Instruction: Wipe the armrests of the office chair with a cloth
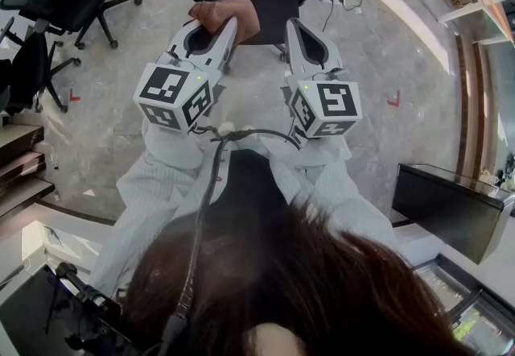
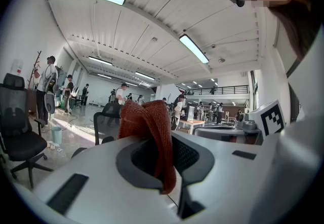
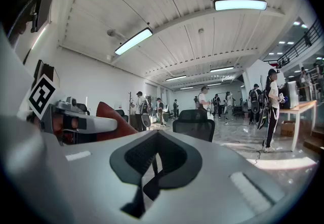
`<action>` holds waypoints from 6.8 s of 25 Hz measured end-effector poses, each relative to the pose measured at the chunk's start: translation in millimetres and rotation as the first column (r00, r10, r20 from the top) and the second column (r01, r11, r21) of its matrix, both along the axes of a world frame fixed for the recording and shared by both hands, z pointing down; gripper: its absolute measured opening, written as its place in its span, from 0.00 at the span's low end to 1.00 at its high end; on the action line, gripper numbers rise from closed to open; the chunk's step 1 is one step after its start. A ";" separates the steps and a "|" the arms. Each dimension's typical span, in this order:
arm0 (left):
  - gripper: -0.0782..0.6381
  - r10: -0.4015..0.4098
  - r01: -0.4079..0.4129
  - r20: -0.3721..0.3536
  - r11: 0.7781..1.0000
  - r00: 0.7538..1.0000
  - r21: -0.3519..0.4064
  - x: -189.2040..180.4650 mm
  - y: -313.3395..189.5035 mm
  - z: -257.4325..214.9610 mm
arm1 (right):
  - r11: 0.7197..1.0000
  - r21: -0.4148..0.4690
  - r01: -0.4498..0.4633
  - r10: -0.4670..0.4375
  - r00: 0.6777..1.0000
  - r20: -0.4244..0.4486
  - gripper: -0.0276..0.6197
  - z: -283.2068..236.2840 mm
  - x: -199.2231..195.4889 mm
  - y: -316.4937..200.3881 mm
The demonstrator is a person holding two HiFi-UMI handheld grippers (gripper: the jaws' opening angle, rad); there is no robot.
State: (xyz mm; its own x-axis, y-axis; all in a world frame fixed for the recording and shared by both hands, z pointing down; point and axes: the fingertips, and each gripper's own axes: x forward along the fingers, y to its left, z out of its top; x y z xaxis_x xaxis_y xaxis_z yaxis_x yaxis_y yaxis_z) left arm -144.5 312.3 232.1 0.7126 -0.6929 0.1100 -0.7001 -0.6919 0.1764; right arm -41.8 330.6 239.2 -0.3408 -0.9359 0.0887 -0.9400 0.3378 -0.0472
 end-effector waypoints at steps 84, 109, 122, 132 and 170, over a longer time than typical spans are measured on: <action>0.16 -0.068 0.278 0.326 0.699 0.943 -0.658 -166.9 -513.7 362.6 | 0.895 -0.402 0.193 -0.220 0.975 -0.021 0.04 208.2 -165.0 -489.9; 0.16 -0.208 0.332 0.262 0.674 0.943 -0.660 -186.5 -441.3 328.5 | 0.880 -0.395 0.263 -0.275 0.961 0.028 0.04 178.7 -166.9 -469.9; 0.16 -0.079 0.282 0.343 0.752 0.936 -0.596 -157.4 -623.9 366.8 | 0.867 -0.465 0.176 -0.201 0.980 -0.003 0.04 217.0 -158.5 -502.9; 0.16 -0.053 0.293 0.351 0.672 0.935 -0.680 -168.9 -568.5 379.2 | 0.875 -0.452 0.175 -0.190 0.982 0.013 0.04 209.9 -151.6 -499.4; 0.16 -0.079 0.278 0.305 0.665 0.949 -0.693 -190.1 -417.1 351.4 | 0.886 -0.402 0.232 -0.230 0.972 0.054 0.04 188.9 -177.7 -453.9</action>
State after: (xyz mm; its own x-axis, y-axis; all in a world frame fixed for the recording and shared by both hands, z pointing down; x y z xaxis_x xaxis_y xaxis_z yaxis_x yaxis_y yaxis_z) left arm -334.6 -104.8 583.5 0.4673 -0.4356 0.7693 -0.8830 -0.2735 0.3814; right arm -219.4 -123.3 428.1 -0.5442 -0.7153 0.4383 -0.8373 0.4961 -0.2299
